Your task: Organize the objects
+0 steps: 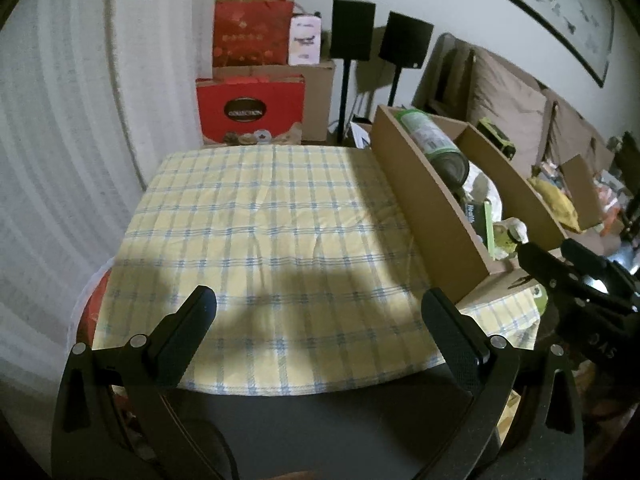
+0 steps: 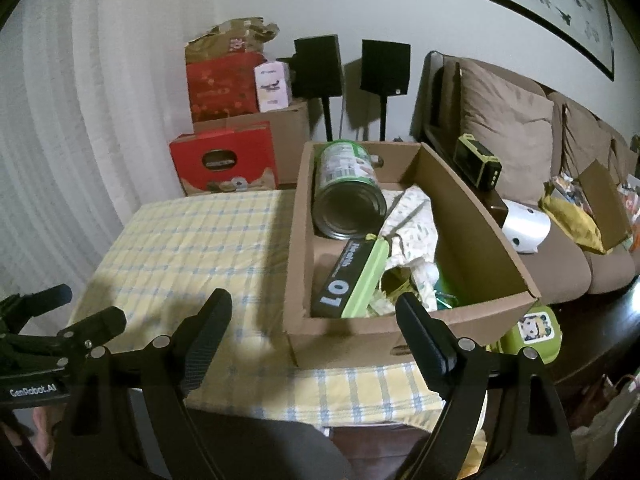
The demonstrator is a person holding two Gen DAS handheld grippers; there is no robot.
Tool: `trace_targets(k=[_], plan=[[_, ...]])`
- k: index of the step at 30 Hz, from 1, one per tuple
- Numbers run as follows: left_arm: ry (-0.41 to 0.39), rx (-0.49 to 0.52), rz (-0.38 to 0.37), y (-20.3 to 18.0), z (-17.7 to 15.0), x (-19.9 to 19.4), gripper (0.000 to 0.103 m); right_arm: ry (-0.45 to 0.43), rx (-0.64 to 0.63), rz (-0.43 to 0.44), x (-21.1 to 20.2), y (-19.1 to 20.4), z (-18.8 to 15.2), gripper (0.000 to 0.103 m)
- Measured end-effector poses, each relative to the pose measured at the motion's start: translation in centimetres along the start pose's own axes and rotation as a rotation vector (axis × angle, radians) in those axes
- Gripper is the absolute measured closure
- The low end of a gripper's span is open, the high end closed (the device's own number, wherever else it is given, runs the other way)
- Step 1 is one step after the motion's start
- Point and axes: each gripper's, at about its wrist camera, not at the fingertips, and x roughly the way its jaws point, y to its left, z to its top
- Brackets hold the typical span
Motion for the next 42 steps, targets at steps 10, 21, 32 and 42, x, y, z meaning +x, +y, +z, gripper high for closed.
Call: trace_targets(k=[10, 21, 32, 42], plan=[[0.006, 0.003, 0.007, 0.5, -1.6, -1.4, 0.000, 0.012, -0.010, 0.007, -1.4, 0.4, -2.0, 0.017], [-0.010, 0.009, 0.030, 0.4, -2.3, -2.8, 0.000, -0.005, -0.004, 0.024, -2.8, -0.1, -3.2, 0.016], [-0.002, 0.004, 0.059, 0.8, -2.6, -2.5, 0.000, -0.009, -0.028, 0.032, -2.8, 0.8, -3.3, 0.016], [-0.001, -0.004, 0.062, 0.9, -2.7, -2.4, 0.000, -0.006, -0.034, 0.036, -2.9, 1.1, -3.3, 0.016]])
